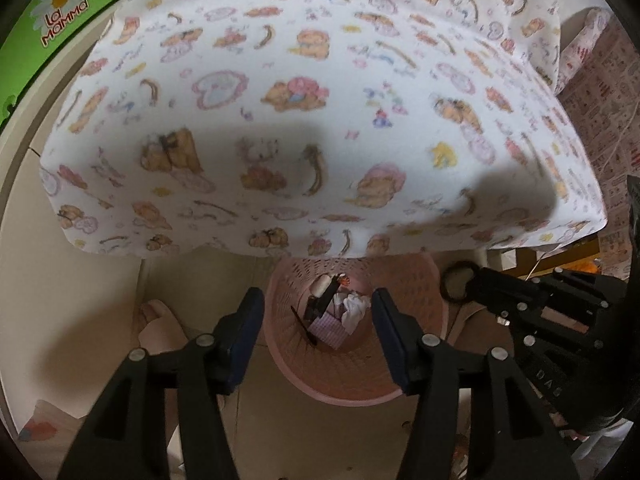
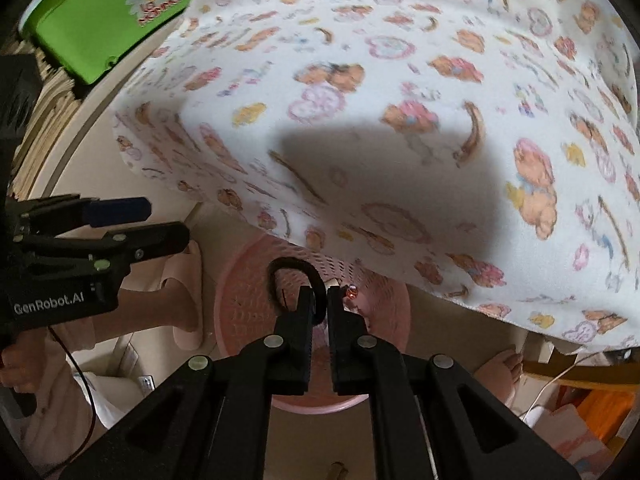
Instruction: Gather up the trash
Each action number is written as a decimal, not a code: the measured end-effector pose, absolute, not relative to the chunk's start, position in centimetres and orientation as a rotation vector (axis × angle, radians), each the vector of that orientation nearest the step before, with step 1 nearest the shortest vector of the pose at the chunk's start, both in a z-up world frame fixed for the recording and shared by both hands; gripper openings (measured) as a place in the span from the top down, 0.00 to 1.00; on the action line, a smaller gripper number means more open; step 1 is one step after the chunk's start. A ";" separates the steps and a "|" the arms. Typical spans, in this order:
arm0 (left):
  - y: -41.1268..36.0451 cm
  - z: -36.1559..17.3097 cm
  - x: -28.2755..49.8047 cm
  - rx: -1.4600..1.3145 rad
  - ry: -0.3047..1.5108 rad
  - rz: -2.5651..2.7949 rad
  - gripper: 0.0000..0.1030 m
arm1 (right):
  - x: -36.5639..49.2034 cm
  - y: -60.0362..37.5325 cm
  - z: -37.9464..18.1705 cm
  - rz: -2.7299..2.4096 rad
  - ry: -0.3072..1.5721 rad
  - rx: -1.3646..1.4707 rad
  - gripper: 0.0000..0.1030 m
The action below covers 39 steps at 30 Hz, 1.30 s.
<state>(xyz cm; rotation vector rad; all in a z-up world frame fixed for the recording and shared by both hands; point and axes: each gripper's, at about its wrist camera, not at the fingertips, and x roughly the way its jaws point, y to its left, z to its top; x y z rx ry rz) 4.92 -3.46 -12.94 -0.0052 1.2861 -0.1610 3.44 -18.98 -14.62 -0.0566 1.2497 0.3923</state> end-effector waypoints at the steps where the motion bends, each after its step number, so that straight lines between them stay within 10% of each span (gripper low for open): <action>1: -3.4 -13.2 5.0 -0.004 1.296 -0.160 0.41 | 3.6 -19.0 -15.0 0.390 1.270 -0.050 0.87; 11: -2.4 -10.6 4.1 -0.017 1.199 -0.147 0.28 | 3.6 -20.2 -14.0 0.372 1.267 0.023 0.53; 24: 0.3 -0.9 2.4 -0.049 0.801 0.004 0.07 | 1.9 -21.9 -1.8 0.261 0.796 0.087 0.16; 39: -0.8 2.3 1.2 -0.026 0.615 0.003 0.00 | -0.9 -24.6 3.9 0.119 0.563 0.037 0.00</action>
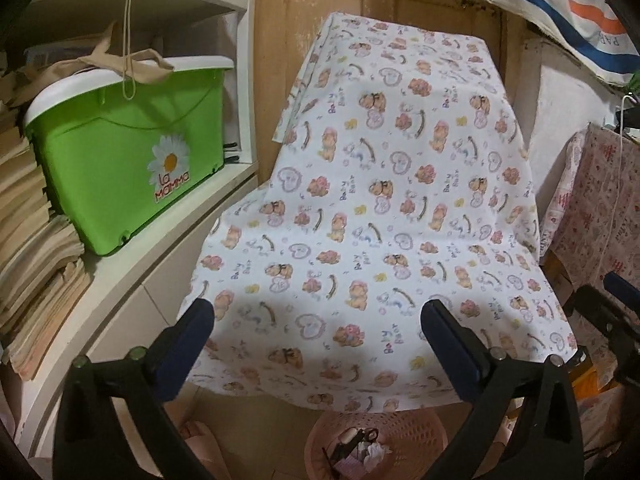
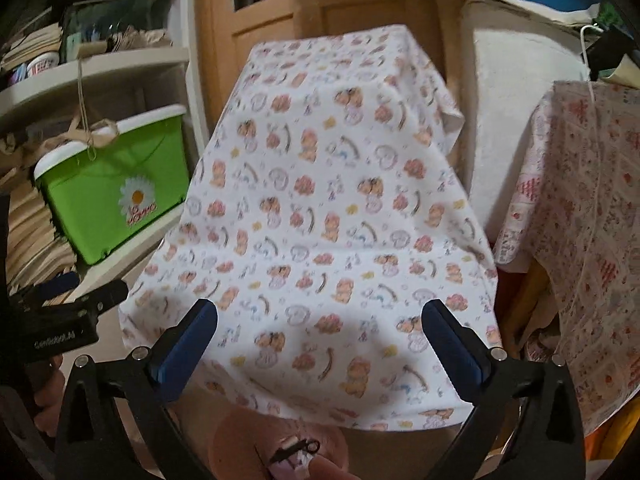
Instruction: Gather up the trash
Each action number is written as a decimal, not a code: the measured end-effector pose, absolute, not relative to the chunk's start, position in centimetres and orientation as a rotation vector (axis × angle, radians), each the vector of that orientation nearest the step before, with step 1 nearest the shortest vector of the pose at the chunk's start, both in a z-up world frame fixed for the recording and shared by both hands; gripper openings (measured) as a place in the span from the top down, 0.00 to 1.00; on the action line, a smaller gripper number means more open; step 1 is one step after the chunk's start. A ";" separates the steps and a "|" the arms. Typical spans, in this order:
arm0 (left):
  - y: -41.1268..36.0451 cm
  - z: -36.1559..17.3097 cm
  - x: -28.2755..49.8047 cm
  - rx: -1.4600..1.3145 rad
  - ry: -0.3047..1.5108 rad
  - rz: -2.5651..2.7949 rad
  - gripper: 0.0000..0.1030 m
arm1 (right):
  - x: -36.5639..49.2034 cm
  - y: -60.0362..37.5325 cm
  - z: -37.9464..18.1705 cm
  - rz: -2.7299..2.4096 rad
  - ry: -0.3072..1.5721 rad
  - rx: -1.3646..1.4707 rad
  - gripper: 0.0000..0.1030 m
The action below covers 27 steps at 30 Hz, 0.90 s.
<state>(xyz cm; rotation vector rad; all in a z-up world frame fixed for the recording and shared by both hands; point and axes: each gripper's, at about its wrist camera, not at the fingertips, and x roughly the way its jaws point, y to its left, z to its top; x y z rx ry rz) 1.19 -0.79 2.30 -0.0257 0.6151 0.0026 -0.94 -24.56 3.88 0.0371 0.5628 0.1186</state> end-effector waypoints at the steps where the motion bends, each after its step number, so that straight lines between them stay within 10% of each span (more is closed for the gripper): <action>1: -0.8 2.4 1.2 -0.024 0.613 -0.006 0.00 | -1.0 -24.6 3.9 0.112 0.557 0.034 0.00; 27: -1.7 2.0 1.5 0.024 0.543 0.019 0.00 | 0.4 -24.4 2.9 0.045 0.556 -0.035 0.00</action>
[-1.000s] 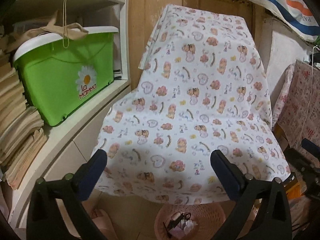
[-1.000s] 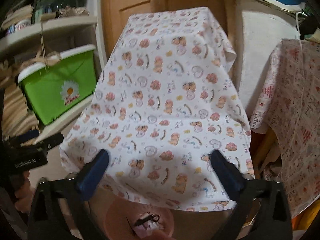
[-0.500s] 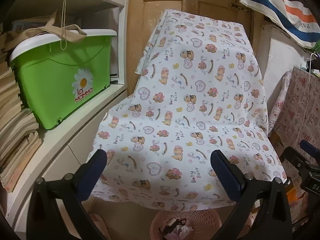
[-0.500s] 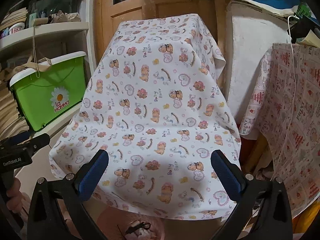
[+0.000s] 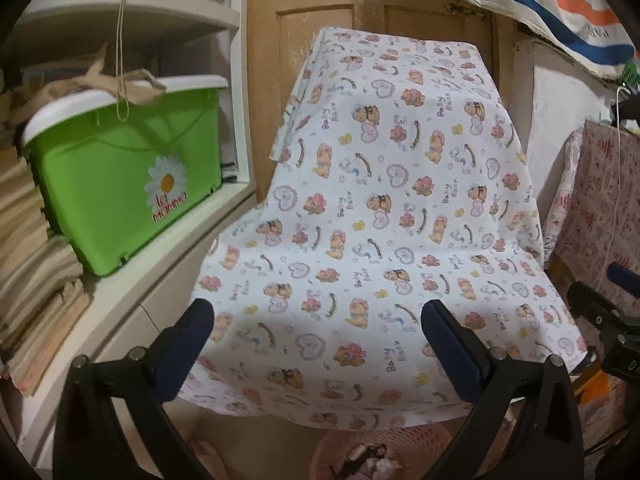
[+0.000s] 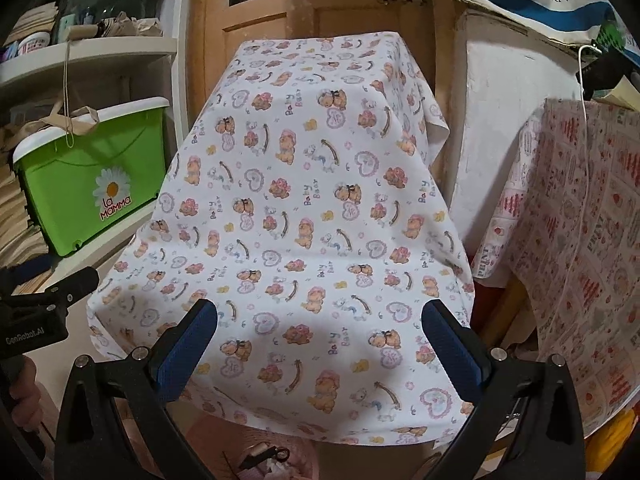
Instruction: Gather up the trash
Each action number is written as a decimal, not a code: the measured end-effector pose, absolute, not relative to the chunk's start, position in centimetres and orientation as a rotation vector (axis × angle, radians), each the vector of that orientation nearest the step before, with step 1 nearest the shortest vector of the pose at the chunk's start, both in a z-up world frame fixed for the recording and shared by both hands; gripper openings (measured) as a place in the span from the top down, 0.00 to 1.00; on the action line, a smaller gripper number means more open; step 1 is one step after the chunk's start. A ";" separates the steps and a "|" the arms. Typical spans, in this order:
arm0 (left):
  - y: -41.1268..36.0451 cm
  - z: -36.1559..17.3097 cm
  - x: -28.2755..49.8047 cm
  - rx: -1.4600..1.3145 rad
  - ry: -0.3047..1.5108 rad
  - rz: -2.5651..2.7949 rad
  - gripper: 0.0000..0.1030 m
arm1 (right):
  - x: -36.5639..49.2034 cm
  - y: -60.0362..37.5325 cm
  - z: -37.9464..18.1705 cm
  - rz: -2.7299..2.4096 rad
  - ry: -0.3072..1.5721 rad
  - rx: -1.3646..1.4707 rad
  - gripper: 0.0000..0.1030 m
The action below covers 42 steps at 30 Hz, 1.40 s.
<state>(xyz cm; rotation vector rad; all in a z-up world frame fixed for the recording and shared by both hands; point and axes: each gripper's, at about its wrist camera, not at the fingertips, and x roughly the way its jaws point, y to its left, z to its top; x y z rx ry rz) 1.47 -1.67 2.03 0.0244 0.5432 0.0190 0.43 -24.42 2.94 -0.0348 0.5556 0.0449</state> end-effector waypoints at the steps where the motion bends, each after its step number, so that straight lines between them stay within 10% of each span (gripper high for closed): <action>1: -1.9 2.1 1.3 0.036 0.531 0.030 0.00 | 0.5 -24.5 3.0 0.044 0.559 -0.027 0.00; 42: -1.9 2.0 1.3 0.051 0.508 0.022 0.00 | 0.7 -24.5 3.2 0.024 0.557 -0.035 0.00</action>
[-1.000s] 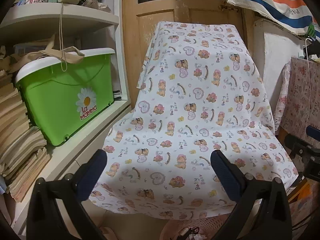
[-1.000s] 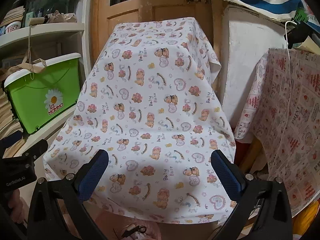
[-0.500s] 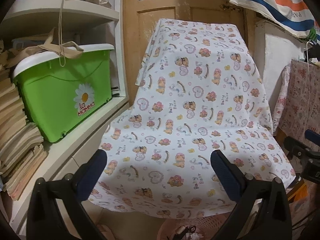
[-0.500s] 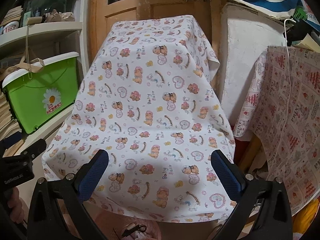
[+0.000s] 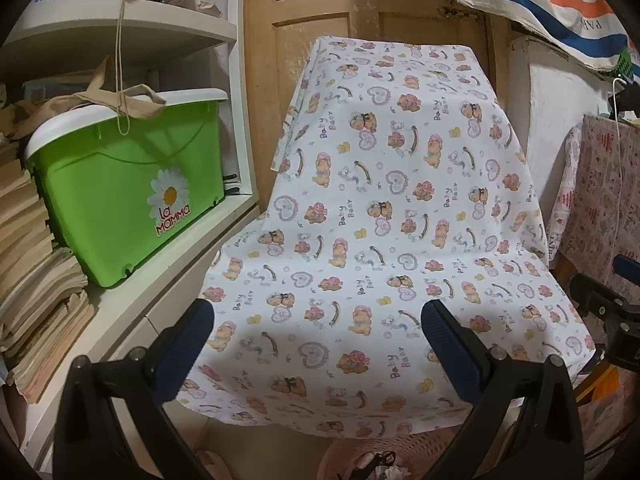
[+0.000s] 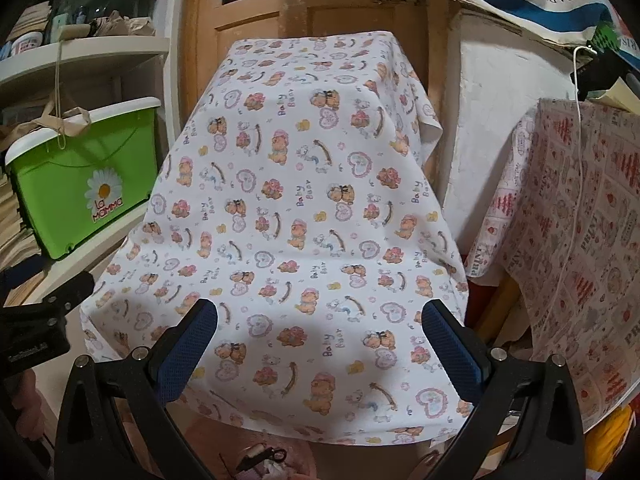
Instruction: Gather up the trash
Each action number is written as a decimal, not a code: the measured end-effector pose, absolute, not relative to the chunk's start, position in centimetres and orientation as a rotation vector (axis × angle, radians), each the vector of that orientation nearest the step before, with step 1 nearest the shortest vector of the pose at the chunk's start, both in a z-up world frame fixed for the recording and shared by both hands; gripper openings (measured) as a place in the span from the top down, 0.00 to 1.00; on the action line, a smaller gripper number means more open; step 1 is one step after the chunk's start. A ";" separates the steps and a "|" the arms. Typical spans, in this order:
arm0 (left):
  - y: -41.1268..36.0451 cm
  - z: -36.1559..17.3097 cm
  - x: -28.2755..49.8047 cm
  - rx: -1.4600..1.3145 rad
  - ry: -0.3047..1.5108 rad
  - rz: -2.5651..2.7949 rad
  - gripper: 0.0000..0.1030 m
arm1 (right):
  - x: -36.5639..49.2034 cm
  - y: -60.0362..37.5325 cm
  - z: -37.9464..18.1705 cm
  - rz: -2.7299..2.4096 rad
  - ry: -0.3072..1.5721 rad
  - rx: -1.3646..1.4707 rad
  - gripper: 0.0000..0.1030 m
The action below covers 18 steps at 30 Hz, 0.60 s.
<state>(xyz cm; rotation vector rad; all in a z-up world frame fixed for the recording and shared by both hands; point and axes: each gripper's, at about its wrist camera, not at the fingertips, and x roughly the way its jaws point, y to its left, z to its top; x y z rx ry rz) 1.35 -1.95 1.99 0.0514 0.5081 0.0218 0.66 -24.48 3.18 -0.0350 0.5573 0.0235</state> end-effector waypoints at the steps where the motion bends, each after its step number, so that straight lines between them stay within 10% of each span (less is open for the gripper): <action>1: -1.9 2.0 1.4 0.054 0.507 0.020 0.00 | 0.6 -24.5 3.2 0.027 0.560 -0.034 0.00; 18: -1.6 1.9 1.7 0.046 0.511 0.025 0.00 | 0.8 -24.5 3.2 0.013 0.569 -0.029 0.00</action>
